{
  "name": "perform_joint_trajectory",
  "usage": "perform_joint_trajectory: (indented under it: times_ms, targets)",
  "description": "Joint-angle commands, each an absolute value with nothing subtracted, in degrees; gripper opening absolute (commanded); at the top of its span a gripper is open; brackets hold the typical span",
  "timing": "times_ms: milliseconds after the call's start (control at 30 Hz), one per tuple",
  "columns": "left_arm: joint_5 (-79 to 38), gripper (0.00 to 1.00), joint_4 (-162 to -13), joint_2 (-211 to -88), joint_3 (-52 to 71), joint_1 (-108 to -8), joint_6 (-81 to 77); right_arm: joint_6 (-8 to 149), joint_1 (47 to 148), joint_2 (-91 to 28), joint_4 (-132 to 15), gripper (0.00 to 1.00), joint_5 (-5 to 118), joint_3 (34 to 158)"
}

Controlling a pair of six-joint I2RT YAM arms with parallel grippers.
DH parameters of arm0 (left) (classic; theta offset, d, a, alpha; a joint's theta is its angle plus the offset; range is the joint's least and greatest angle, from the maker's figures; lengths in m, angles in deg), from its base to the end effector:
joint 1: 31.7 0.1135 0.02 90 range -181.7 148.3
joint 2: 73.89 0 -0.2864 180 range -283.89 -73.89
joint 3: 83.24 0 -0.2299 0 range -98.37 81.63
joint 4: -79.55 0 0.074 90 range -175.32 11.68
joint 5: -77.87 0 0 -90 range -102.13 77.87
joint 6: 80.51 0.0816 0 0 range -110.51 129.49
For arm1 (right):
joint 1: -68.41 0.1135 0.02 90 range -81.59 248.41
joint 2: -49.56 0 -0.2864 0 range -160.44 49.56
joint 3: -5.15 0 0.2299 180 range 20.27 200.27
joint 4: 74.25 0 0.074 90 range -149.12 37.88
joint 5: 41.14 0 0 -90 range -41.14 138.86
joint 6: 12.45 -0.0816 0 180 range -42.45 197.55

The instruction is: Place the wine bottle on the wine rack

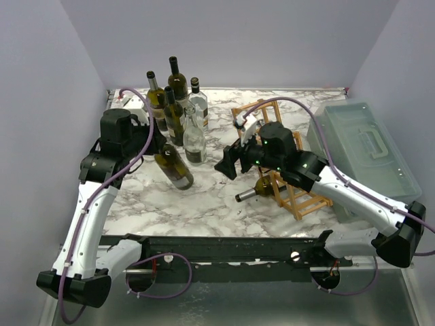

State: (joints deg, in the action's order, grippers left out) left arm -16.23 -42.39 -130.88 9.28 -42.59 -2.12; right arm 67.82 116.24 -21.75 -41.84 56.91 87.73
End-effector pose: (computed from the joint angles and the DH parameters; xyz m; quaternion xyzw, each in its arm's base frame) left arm 0.1951 -0.0435 0.3984 0.0132 0.8548 -0.1310 0.5020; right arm 0.1916 0.2286 0.3739 -0.3061 0.7648 0.3223 0.4665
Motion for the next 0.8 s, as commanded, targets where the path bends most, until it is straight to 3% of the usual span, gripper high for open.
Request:
perform_joint_trajectory:
  times_ms: [0,167,767]
  targets:
    - [-38.79,0.0,-49.65,-130.6,10.61,-42.69,-5.36,70.66,121.97,-24.94,-44.47,0.88,58.46,90.14]
    - [-44.64,0.0,-56.16,-130.47,13.09,-43.39,-6.41,68.07,123.47,-27.79,-47.78,0.91,57.55,90.16]
    - [-43.5,0.0,-63.03,-133.26,15.13,-49.71,-6.43,76.53,126.46,-35.63,-60.16,1.0,57.93,89.81]
